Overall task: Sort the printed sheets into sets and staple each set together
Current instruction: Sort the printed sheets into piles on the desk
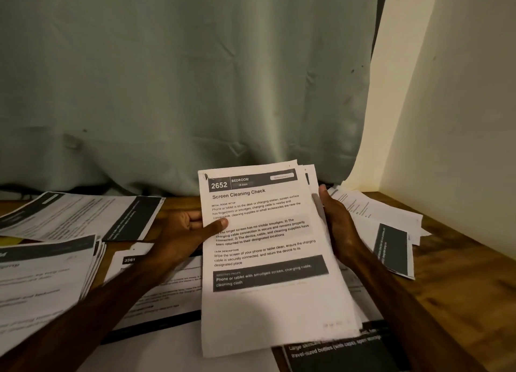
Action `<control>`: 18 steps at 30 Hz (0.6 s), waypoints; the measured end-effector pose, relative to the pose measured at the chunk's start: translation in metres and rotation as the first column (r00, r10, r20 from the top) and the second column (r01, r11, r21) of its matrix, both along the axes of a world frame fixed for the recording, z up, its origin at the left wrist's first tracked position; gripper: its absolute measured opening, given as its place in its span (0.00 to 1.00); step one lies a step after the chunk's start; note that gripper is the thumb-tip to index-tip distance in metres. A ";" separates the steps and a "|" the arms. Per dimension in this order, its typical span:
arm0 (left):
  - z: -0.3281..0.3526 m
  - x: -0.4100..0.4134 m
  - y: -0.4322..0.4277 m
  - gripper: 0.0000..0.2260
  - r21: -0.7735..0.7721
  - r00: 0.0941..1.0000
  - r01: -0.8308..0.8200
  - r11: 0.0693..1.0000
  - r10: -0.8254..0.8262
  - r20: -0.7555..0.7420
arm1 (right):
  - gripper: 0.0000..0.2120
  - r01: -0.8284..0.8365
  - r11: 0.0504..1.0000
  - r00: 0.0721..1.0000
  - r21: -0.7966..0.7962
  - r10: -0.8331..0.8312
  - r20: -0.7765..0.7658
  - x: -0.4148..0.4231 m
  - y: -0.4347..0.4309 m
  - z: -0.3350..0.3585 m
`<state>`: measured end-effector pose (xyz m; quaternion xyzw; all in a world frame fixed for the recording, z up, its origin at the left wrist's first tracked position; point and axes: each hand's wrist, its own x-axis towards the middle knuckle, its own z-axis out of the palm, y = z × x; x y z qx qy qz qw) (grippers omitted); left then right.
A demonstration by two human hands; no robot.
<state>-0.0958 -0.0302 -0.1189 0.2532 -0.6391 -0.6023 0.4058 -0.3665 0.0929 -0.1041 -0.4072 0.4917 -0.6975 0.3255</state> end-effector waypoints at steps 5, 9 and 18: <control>0.001 0.002 -0.003 0.13 0.086 0.996 -0.085 0.993 0.087 -0.014 | 0.15 -0.036 0.994 0.963 0.102 0.062 -0.261 0.011 -0.001 -0.003; 0.001 0.004 -0.002 0.13 0.151 0.997 -0.060 0.987 0.065 -0.029 | 0.11 0.009 0.991 0.957 0.132 0.030 -0.290 0.019 -0.006 -0.011; 0.004 0.002 0.002 0.18 0.185 0.995 0.088 0.979 -0.095 0.030 | 0.16 0.065 0.997 0.995 0.042 -0.061 -0.079 0.013 -0.009 -0.007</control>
